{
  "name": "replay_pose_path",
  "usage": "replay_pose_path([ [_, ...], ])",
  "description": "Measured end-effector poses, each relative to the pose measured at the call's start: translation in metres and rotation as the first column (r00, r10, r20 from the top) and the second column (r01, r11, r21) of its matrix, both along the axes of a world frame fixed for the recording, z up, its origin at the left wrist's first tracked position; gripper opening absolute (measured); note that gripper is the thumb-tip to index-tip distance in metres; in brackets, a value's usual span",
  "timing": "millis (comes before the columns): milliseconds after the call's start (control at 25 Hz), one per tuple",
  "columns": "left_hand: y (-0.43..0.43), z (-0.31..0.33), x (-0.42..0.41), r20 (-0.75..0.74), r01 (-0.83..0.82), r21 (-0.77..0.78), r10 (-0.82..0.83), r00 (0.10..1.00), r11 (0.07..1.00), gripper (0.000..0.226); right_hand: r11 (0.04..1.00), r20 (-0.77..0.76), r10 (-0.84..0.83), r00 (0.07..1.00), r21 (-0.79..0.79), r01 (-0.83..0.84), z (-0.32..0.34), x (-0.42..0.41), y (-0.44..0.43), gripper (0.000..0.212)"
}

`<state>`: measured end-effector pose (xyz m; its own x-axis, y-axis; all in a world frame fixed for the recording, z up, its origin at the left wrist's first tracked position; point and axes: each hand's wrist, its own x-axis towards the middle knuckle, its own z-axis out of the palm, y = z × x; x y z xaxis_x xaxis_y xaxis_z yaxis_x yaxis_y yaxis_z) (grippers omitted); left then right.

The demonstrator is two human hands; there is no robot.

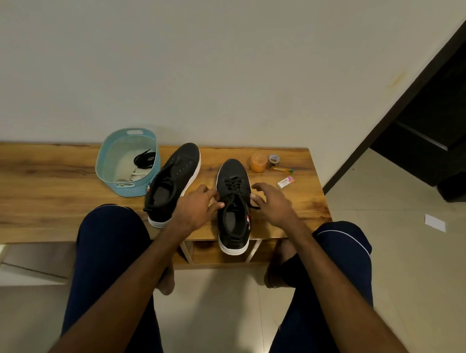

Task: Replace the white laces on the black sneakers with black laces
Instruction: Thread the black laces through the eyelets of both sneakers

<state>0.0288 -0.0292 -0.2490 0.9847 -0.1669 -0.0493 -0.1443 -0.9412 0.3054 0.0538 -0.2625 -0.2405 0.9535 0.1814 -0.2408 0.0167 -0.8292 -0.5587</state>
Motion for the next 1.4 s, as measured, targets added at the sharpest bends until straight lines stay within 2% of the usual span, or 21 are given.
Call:
replay_pose_path([
  [80,-0.007,0.000,0.000,0.024,-0.007,-0.086,0.009,1.000,0.996,0.023,0.995,0.003,0.055,0.998,0.079,-0.055,-0.002,-0.005,0.016,0.029],
  [160,-0.014,0.001,0.001,0.008,-0.033,-0.171,0.035,0.999,0.985,0.012,0.993,0.026,0.014,1.000,0.118,-0.017,-0.002,-0.007,0.025,0.011],
  [240,-0.014,0.004,0.003,-0.022,-0.070,-0.225,0.067,0.998,0.972,0.010,0.994,0.053,-0.004,0.999,0.109,-0.002,0.000,-0.003,0.024,0.015],
  [440,-0.003,0.011,0.012,0.062,-0.058,-0.016,0.059,0.996,0.998,0.011,0.971,0.197,-0.014,0.980,-0.232,0.061,0.005,0.011,0.004,0.015],
  [520,0.000,0.012,0.016,-0.011,-0.095,-0.052,0.095,0.995,0.994,0.008,0.962,0.122,-0.027,0.992,-0.268,0.059,0.005,0.011,0.004,0.010],
  [560,0.002,0.013,0.018,-0.098,-0.115,-0.096,0.105,0.990,0.989,0.009,0.977,0.039,-0.029,0.999,-0.211,0.037,0.006,0.011,0.003,0.012],
  [600,0.005,0.014,0.019,-0.188,-0.122,-0.154,0.092,0.978,0.981,0.011,0.997,-0.058,-0.021,0.998,-0.078,0.017,0.008,0.012,-0.001,0.016],
  [640,0.009,0.015,0.019,-0.252,-0.119,-0.236,0.058,0.966,0.964,0.016,0.993,-0.145,-0.009,0.989,0.115,0.026,0.013,0.011,-0.005,0.021],
  [680,0.012,0.018,0.020,-0.292,-0.121,-0.353,0.014,0.956,0.928,0.020,0.950,-0.214,0.001,0.977,0.306,0.066,0.020,0.009,-0.008,0.024],
  [760,0.011,0.027,0.019,-0.323,-0.159,-0.637,-0.075,0.943,0.754,0.023,0.800,-0.269,0.011,0.963,0.580,0.152,0.030,0.006,-0.007,0.025],
  [840,-0.003,0.035,0.016,-0.308,-0.210,-0.814,-0.097,0.946,0.542,0.023,0.656,-0.244,0.002,0.970,0.733,0.183,0.034,0.005,0.002,0.023],
  [960,-0.028,0.042,0.014,-0.302,-0.290,-0.916,0.000,0.953,0.279,0.025,0.518,-0.214,-0.040,0.976,0.831,0.203,0.033,0.002,0.019,0.023],
  [1040,-0.039,0.046,0.013,-0.269,-0.273,-0.954,0.049,0.962,0.126,0.029,0.451,-0.193,-0.110,0.975,0.864,0.222,0.031,0.000,0.027,0.023],
  [1080,-0.042,0.047,0.014,-0.238,-0.245,-0.964,0.077,0.968,0.104,0.028,0.420,-0.187,-0.140,0.972,0.878,0.229,0.030,0.001,0.031,0.022],
  [1240,-0.046,0.045,0.020,-0.145,-0.168,-0.971,0.136,0.980,0.172,0.024,0.368,-0.178,-0.186,0.966,0.899,0.237,0.022,0.007,0.040,0.020],
  [1400,-0.042,0.045,0.025,-0.113,-0.150,-0.954,0.152,0.982,0.259,0.031,0.392,-0.137,-0.195,0.971,0.897,0.205,0.018,0.012,0.043,0.031],
])
